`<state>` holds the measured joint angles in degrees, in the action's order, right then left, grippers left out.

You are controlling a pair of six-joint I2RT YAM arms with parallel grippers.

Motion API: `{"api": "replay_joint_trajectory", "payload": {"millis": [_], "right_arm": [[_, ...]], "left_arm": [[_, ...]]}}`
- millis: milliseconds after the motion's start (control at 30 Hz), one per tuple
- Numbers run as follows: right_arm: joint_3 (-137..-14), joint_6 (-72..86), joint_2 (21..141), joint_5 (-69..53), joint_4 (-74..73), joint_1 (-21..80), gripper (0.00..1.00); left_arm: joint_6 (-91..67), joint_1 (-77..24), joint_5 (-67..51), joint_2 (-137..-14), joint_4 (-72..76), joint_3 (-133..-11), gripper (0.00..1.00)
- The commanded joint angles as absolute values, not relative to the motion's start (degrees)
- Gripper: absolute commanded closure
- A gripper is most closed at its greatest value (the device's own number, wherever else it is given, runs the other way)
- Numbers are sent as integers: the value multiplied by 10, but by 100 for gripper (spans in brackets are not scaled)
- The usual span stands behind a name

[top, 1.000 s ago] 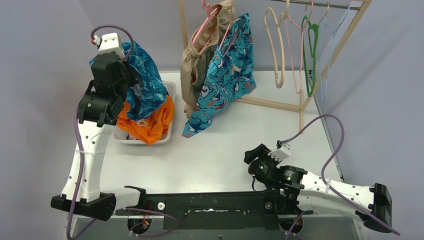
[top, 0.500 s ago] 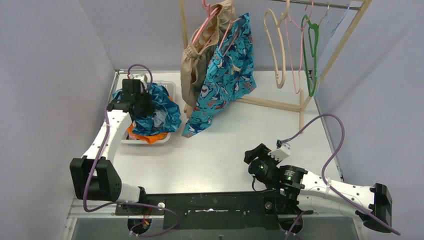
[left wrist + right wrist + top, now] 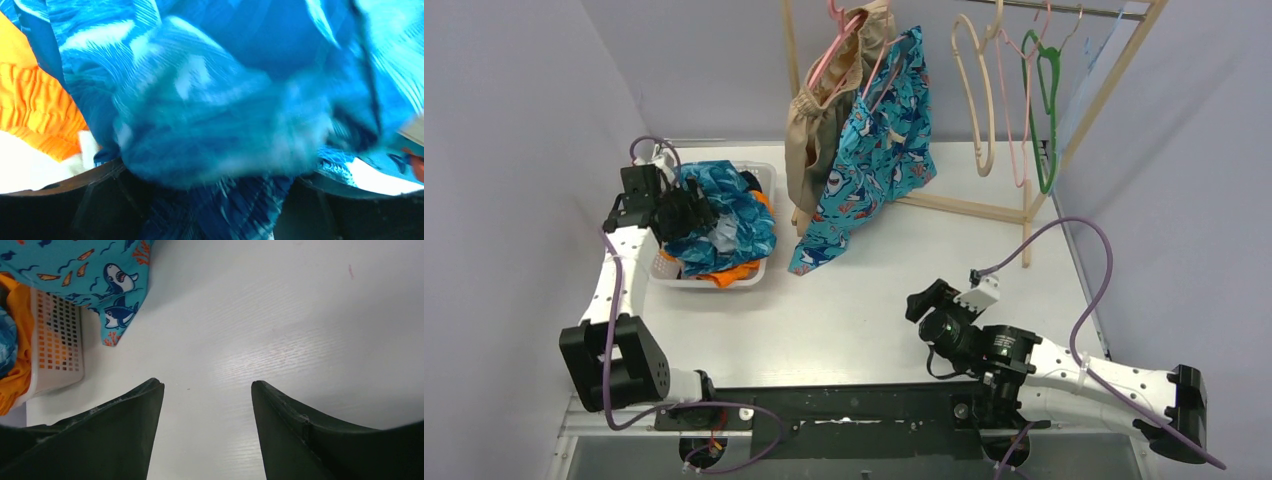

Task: Remove the shorts from the hanger
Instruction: Place the shorts in the basket, then reset both arms

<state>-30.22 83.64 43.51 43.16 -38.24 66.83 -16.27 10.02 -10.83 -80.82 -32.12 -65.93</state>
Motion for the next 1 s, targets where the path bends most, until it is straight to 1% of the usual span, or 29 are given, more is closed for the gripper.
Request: {"api": "replay_joint_trajectory", "payload": {"millis": [0,67,167,367,467,667,767,867,967], "right_arm": [[-353,699,440,453,-304,672,34],[-371,630,442,455,-283,673,33],[-409,563,440,469,-271,675,32],[-469,300,437,413,-151,678,29],[-515,196,444,416,-121,679,28],[-637,34,485,559,-108,677,23],[-665,-58,490,635,-59,667,17],[-692,-62,467,619,-61,626,14],[-739,-22,485,599,-170,565,10]], "left_arm": [[-178,96,-157,-722,-307,-692,24],[-182,94,-141,-699,-324,-710,21],[-191,94,-113,-669,-344,-727,19],[-201,76,-81,-602,-333,-730,18],[-199,60,-50,-583,-337,-730,18],[-199,51,-29,-567,-349,-723,17],[-198,47,-19,-561,-352,-720,17],[-197,40,-6,-558,-358,-724,17],[-200,35,-6,-554,-354,-726,17]]}}
